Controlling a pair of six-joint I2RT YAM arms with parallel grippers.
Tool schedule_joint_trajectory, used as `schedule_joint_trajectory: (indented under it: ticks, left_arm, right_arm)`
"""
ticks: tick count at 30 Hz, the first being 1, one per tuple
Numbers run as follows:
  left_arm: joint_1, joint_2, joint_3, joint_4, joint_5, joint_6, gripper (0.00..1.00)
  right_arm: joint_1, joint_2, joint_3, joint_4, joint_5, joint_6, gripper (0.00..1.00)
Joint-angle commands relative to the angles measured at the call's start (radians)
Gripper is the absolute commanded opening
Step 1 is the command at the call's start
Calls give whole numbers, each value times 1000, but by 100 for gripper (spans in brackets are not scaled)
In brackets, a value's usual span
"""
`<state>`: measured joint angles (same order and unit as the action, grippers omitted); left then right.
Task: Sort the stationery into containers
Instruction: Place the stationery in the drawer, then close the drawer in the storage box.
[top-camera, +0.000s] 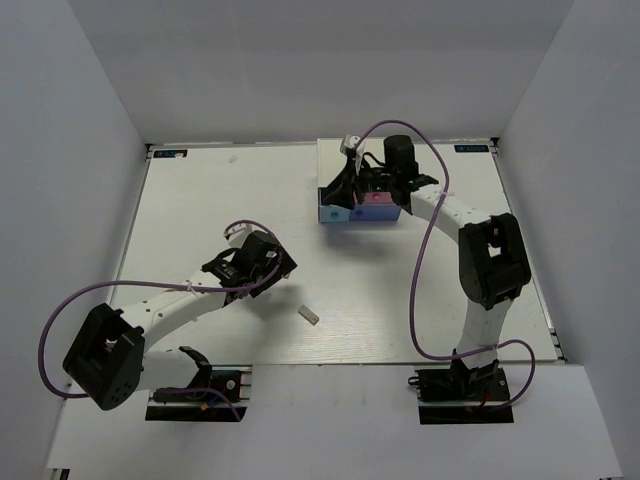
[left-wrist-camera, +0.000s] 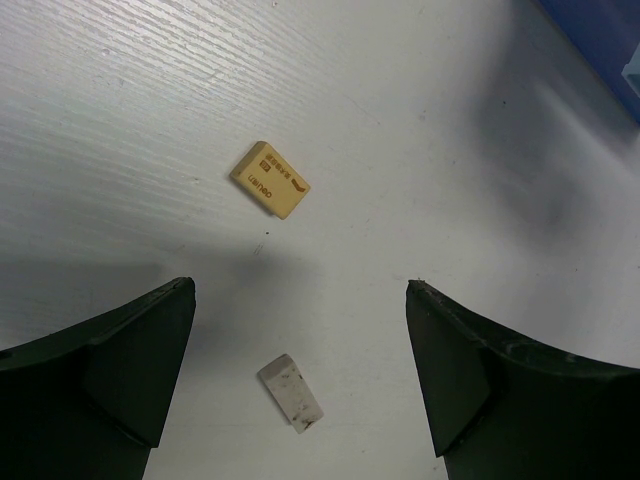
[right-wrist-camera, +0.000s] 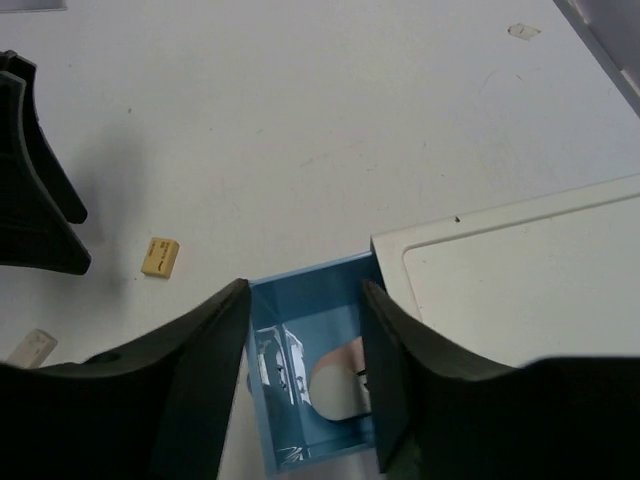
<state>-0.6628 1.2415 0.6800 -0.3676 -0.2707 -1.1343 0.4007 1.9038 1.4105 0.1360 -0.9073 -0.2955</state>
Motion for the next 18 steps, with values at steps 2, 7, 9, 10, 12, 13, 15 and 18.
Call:
schedule_joint_trajectory:
  ticks: [2, 7, 9, 10, 12, 13, 15, 18]
  left_arm:
    - [5, -30, 1, -13, -13, -5, 96]
    - [5, -30, 1, -13, -13, -5, 96]
    - [5, -30, 1, -13, -13, -5, 96]
    - [5, -30, 1, -13, -13, -5, 96]
    - [5, -30, 1, -13, -13, -5, 96]
    - [5, -30, 1, -13, -13, -5, 96]
    - [5, -30, 1, -13, -13, -5, 96]
    - [5, -30, 1, -13, -13, -5, 96]
  right_arm:
    - [-5, -80, -27, 80, -71, -19, 38]
    - [-3, -98, -24, -32, -110, -151, 12]
    - [-5, -91, -5, -87, -117, -238, 0]
    - [-6, -86, 8, -164, -125, -260, 0]
    - [-5, -80, 18, -202, -125, -327, 0]
    - [-3, -71, 43, -285, -125, -349, 0]
    - [-2, -46, 79, -413, -131, -461, 0]
    - [-2, -6, 160, -549, -130, -528, 0]
